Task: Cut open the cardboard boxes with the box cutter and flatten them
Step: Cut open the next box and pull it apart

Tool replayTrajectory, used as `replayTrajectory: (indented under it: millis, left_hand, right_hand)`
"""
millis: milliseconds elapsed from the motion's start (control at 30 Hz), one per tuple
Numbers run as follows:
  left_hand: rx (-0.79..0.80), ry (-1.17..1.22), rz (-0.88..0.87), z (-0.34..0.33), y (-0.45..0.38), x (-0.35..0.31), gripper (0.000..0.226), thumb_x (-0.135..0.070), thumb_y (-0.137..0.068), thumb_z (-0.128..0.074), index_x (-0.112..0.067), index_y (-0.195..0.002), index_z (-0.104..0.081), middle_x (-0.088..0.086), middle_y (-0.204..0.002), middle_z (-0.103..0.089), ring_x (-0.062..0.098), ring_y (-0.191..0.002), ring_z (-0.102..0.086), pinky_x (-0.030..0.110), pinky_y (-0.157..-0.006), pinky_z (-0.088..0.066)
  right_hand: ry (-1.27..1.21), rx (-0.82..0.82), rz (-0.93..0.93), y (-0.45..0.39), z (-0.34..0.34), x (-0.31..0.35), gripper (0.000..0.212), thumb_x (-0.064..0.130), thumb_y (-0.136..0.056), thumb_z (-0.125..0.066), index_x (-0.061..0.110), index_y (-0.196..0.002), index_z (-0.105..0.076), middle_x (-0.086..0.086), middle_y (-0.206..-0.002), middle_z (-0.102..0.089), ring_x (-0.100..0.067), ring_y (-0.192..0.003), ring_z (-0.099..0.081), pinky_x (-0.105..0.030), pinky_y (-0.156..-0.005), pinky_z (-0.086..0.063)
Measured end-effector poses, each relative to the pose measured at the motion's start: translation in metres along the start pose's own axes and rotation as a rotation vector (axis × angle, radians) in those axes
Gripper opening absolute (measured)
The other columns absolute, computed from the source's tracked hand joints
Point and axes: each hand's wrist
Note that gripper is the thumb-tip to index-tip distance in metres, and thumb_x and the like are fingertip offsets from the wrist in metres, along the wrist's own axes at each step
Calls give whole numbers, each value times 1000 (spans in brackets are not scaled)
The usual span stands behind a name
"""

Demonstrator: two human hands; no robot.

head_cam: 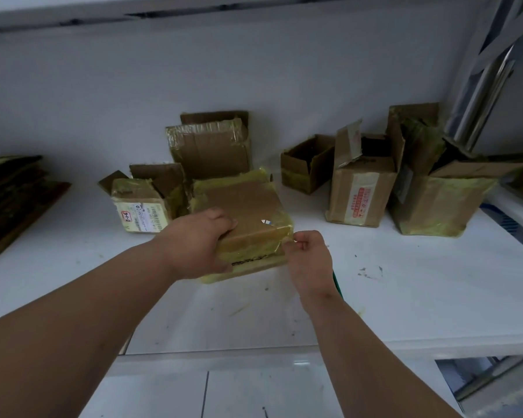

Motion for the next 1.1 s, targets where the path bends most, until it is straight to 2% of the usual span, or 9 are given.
replayTrajectory:
  millis: [133,300,400,500,600,700,767,900,1100]
  left_hand:
    - [-9,27,5,-5,4,2,91,-51,-74,-77,-28,-150,-31,-8,-143,-36,14,-125,-42,26,-101,-41]
    - [-10,31,1,-9,1,-3,101,-55,-69,-78,-25,-151,-27,-7,-146,-32,15,-128,-38,28,-106,-39]
    - [19,-34,3,-5,0,-7,106,-63,-66,-76,-25,-151,-26,-7,-144,-33,15,-126,-39,31,-103,-42]
    - [43,-101,5,0,1,-8,99,-61,-69,-72,-27,-150,-27,-7,-138,-35,16,-122,-40,34,-100,-44]
    - [169,43,42,14,0,1,79,-51,-76,-67,-28,-147,-39,-8,-123,-39,15,-115,-41,32,-100,-44]
    - [179,330,121,34,0,11,28,-42,-91,-59,-21,-105,-70,-2,-103,-61,19,-98,-59,34,-86,-52]
    - [138,523,196,39,2,14,20,-36,-94,-60,-21,-93,-73,-4,-94,-69,13,-91,-62,29,-80,-50]
    - [71,654,268,34,3,16,13,-34,-93,-63,-23,-91,-71,-3,-94,-69,12,-92,-61,27,-78,-47]
    - [-27,620,280,30,2,12,19,-29,-94,-62,-25,-112,-57,-3,-106,-62,17,-98,-59,32,-84,-49]
  right_hand:
    - [34,18,15,-3,0,1,19,29,-96,-58,15,-108,-54,9,-80,-55,-5,-72,-51,-27,-66,-41]
    - [-59,12,-49,-4,6,7,8,24,-97,-57,20,-104,-54,5,-83,-57,-8,-69,-52,-23,-59,-40]
    - [-198,12,-119,-2,10,8,9,22,-93,-63,22,-100,-58,-6,-94,-65,-17,-75,-59,-33,-73,-50]
    - [-303,4,-141,1,15,11,8,11,-93,-60,17,-97,-59,-7,-84,-68,-17,-67,-64,-35,-71,-51]
    - [-409,-42,-138,3,24,14,20,2,-94,-45,15,-96,-60,-4,-74,-60,-16,-57,-66,-27,-66,-47]
    - [-99,-77,-43,2,27,3,21,5,-94,-45,19,-99,-60,-2,-94,-65,-16,-81,-66,-24,-69,-45]
    - [103,-33,59,4,22,-5,18,11,-94,-52,22,-106,-59,2,-106,-63,-17,-99,-62,-25,-79,-48]
    - [237,55,168,4,8,-9,44,32,-88,-66,28,-129,-52,13,-117,-51,-10,-110,-51,-29,-93,-47]
    - [309,40,162,4,-16,-2,81,57,-66,-73,33,-134,-35,9,-121,-47,-17,-113,-52,-47,-98,-49]
Point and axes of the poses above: each hand's wrist, its own y-axis away from the middle knuckle, its own z-axis out of the back of the hand, x = y × z
